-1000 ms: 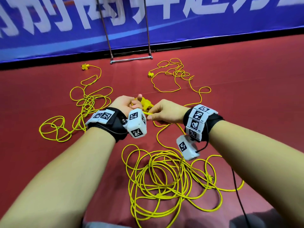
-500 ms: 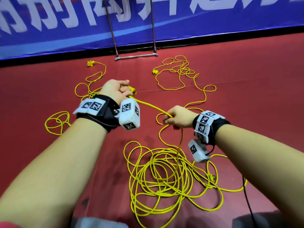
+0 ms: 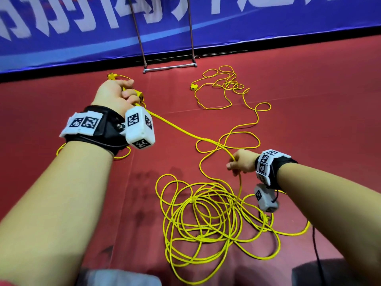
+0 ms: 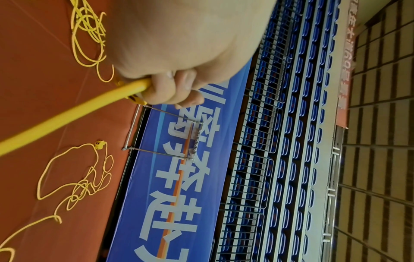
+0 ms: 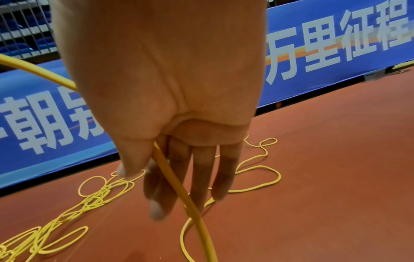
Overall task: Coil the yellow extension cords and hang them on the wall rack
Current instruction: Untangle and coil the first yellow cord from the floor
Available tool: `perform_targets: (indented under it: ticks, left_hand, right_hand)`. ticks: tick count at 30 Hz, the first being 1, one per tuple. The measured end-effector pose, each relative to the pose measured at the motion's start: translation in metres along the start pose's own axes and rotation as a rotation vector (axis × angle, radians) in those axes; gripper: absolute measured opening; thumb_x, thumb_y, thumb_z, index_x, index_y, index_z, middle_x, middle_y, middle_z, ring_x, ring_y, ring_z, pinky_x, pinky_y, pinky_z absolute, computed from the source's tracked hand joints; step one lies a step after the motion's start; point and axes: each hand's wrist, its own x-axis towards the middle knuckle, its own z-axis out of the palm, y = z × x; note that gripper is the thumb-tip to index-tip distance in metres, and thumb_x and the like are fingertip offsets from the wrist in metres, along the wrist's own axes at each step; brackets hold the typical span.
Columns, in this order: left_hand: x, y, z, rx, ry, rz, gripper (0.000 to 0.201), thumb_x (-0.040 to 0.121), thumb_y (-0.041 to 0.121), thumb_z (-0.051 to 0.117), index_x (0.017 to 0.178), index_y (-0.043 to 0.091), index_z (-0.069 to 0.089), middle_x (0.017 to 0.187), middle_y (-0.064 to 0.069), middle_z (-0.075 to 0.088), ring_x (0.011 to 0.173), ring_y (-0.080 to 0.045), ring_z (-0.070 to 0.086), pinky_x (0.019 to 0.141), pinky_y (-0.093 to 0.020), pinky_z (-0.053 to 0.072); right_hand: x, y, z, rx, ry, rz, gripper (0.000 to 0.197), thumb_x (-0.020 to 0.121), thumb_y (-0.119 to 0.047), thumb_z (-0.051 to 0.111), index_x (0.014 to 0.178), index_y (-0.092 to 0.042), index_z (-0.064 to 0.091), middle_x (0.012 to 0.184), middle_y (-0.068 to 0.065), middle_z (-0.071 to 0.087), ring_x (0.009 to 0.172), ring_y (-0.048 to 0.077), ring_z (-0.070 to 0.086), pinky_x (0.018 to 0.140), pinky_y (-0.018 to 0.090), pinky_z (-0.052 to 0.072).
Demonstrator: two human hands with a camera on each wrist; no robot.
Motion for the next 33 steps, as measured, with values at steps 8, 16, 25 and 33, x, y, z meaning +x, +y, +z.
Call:
perform_targets:
  ticks: [8, 16, 25, 33]
  left_hand:
    - [0.015, -0.011, 0.001, 0.221, -0.013, 0.021, 0.027, 0.103, 0.021, 0.036, 0.088, 0.007, 0.055, 0.054, 0.007, 0.047, 0.034, -0.004, 0.025, 0.034, -0.017, 0.014]
    - [0.011, -0.056, 0.002, 0.618, -0.111, -0.034, 0.032, 0.106, 0.02, 0.032, 0.086, 0.008, 0.054, 0.051, 0.006, 0.048, 0.032, -0.002, 0.023, 0.031, -0.015, 0.014]
    - [0.007, -0.101, 0.01, 0.741, -0.078, -0.052, 0.028, 0.105, 0.023, 0.037, 0.082, 0.012, 0.049, 0.05, 0.003, 0.06, 0.028, -0.001, 0.027, 0.03, -0.012, 0.014]
    - [0.01, -0.128, 0.007, 0.656, -0.094, -0.128, 0.029, 0.105, 0.023, 0.042, 0.079, 0.011, 0.049, 0.071, -0.004, 0.05, 0.029, -0.002, 0.03, 0.029, -0.013, 0.015]
  right_hand:
    - [-0.007, -0.016, -0.011, -0.195, 0.224, 0.14, 0.056, 0.101, -0.056, 0.032, 0.109, -0.008, 0.061, 0.104, 0.015, 0.065, 0.097, 0.034, 0.063, 0.082, 0.035, 0.045]
    - [-0.004, -0.086, -0.034, 0.445, 0.283, 0.017, 0.016, 0.096, -0.01, 0.047, 0.088, -0.01, 0.061, 0.082, 0.009, 0.057, 0.074, 0.025, 0.06, 0.064, 0.029, 0.047]
    - [-0.024, -0.131, -0.035, 1.224, 0.2, -0.068, 0.019, 0.093, 0.01, 0.049, 0.097, -0.009, 0.047, 0.084, 0.011, 0.068, 0.046, 0.014, 0.06, 0.039, 0.018, 0.044]
    - [-0.039, -0.139, -0.031, 1.092, 0.079, -0.146, 0.038, 0.09, 0.013, 0.043, 0.099, -0.016, 0.065, 0.063, 0.005, 0.057, 0.051, 0.014, 0.051, 0.043, 0.019, 0.041]
